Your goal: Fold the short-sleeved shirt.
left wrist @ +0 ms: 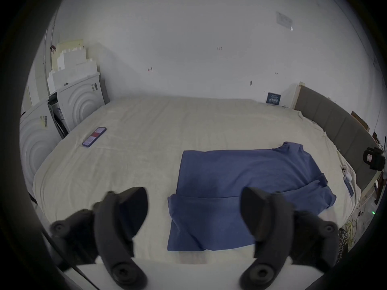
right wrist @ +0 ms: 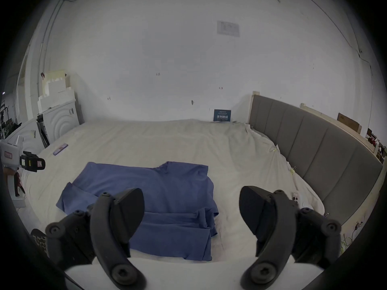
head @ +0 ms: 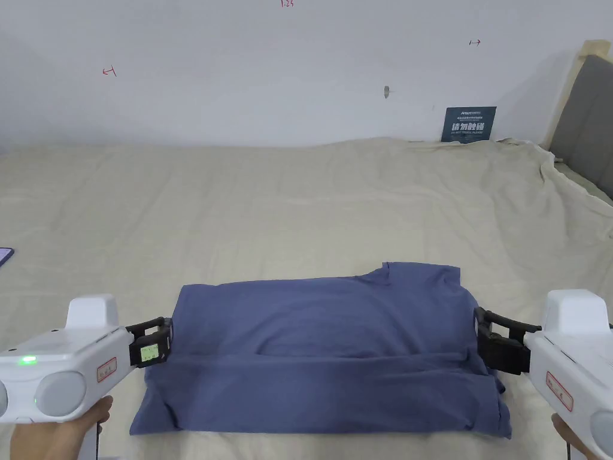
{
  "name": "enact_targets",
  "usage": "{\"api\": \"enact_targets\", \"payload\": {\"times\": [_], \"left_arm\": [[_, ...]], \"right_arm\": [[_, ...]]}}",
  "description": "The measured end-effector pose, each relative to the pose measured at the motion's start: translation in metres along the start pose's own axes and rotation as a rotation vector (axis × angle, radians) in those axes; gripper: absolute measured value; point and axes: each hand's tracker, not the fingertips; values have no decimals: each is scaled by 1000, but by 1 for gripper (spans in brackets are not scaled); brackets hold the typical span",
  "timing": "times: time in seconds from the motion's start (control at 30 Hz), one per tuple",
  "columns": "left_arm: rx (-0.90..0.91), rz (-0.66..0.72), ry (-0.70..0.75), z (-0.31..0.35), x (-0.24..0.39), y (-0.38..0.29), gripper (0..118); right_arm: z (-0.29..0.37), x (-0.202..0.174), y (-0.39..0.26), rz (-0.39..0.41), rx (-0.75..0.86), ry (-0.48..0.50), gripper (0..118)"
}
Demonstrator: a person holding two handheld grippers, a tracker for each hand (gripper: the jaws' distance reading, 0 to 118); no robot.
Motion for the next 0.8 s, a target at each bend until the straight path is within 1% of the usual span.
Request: {"api": "enact_targets", "payload": {"times": [0.03,0.07,0.1,0.17,0.2,0.23,0.27,0.33,0.4,0.53,0.67,0.73,0.77,0.8], "left_arm": [[13,-7,1,4,1,-4,74],[17,-11,5,9,2,-7,64],[22,-16,8,14,4,-10,49],[45,-32,8,20,4,-19,26],[52,-35,4,23,4,-23,9],[49,-33,4,24,4,-26,0],[44,-24,7,25,4,-29,0],[22,6,-13,25,1,-35,0],[5,32,-11,23,-3,-37,0],[-47,27,3,13,-10,-38,0],[-170,35,-12,-11,-20,-40,0],[-270,52,-22,-29,-26,-44,0],[-313,66,-20,-37,-29,-47,4],[-337,69,-17,-45,-32,-50,11]], "right_arm": [[7,-2,-2,-6,22,-1,78],[10,-3,-4,-5,31,-4,65],[14,-4,-5,-3,32,-7,44],[19,-6,-7,-4,36,-4,13],[20,-9,-9,-9,39,1,0],[21,-10,-11,-7,41,-2,0],[22,-10,-12,-5,41,2,0],[22,-8,-14,-27,37,28,0],[21,-8,-14,-23,32,26,0],[17,-5,-13,-18,28,18,0],[11,-2,-14,-30,17,7,0],[7,0,-16,-35,8,2,0],[5,1,-17,-38,2,1,0],[3,2,-17,-40,-4,0,0]]}}
